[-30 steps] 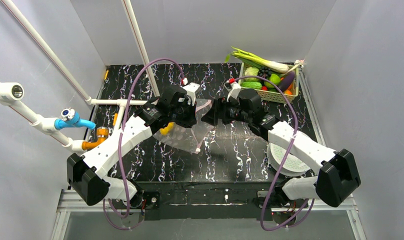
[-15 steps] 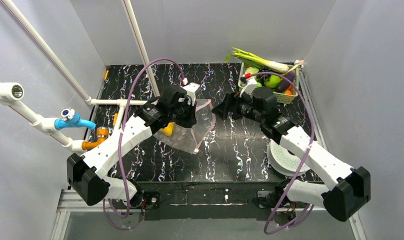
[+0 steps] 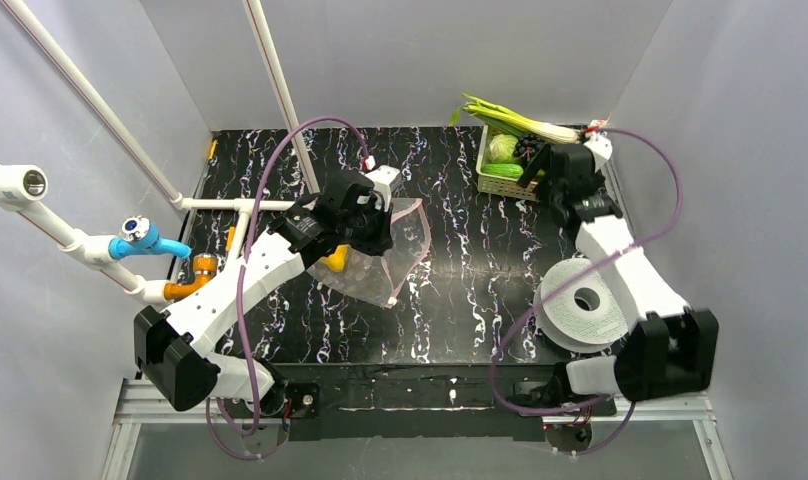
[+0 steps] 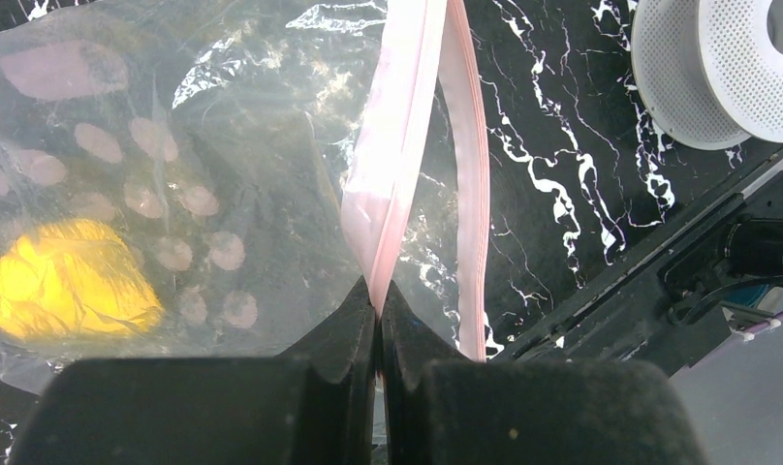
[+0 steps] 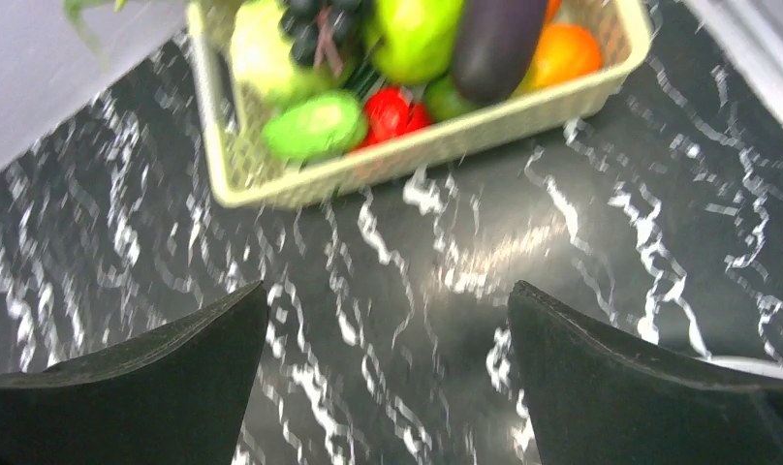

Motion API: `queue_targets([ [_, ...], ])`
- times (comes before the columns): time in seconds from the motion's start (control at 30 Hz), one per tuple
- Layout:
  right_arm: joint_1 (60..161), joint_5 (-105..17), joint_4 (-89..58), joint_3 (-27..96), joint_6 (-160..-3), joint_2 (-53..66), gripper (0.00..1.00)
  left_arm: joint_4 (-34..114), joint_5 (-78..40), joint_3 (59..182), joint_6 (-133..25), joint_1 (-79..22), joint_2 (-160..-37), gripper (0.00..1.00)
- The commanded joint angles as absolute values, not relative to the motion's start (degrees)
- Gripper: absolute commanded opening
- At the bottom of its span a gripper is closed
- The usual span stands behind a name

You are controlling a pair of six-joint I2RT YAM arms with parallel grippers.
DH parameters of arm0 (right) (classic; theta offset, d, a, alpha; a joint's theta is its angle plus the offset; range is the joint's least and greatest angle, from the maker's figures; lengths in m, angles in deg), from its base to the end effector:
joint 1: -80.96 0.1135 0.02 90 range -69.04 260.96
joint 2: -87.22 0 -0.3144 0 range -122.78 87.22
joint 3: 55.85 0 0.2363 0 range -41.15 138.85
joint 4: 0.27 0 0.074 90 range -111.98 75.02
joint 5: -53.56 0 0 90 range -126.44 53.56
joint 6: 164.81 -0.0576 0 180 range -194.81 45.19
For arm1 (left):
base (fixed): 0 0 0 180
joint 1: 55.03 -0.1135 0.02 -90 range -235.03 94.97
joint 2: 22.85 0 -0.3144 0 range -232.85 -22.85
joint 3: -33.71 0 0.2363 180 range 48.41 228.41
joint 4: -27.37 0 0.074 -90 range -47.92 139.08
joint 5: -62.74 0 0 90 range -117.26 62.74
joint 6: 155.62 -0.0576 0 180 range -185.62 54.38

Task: Place the food in the zip-top bag and seal the zipper
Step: Pick up the fake vegetable from the bin.

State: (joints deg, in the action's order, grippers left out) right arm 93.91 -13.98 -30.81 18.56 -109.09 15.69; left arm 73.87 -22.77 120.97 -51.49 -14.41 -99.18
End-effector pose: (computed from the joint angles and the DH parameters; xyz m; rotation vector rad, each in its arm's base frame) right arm 0.2672 0.0389 0.3645 0.6068 1.9228 0.1209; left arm 0.2131 -0.1887 0.3874 0.5618 2.1882 -0.6127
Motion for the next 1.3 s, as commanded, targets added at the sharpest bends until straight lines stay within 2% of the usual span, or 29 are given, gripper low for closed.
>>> queue_targets([
  [0.0, 88.7, -6.4, -32.9, 30.5, -108.7, 4.9, 0.98, 75.0, -22.9, 121.5, -51.4, -14.4, -98.4, 0.00],
  [0.27, 82.9, -8.1, -37.8, 44.4, -107.2, -10.9, 0.98, 75.0, -22.3, 121.7, -51.4, -14.3, -98.4, 0.00],
  [0.53, 81.5, -11.9, -39.5, 52.1, -105.0, -20.6, 0.93, 75.1, -21.7, 121.9, -51.2, -14.4, -98.1, 0.00],
  [1.13, 79.2, -15.0, -39.9, 58.7, -103.4, -30.3, 0.74, 75.1, -21.3, 121.7, -51.1, -14.4, -98.6, 0.00],
  [1.27, 79.2, -15.7, -40.3, 59.1, -103.1, -30.8, 0.62, 75.2, -21.6, 121.7, -51.1, -14.4, -98.6, 0.00],
])
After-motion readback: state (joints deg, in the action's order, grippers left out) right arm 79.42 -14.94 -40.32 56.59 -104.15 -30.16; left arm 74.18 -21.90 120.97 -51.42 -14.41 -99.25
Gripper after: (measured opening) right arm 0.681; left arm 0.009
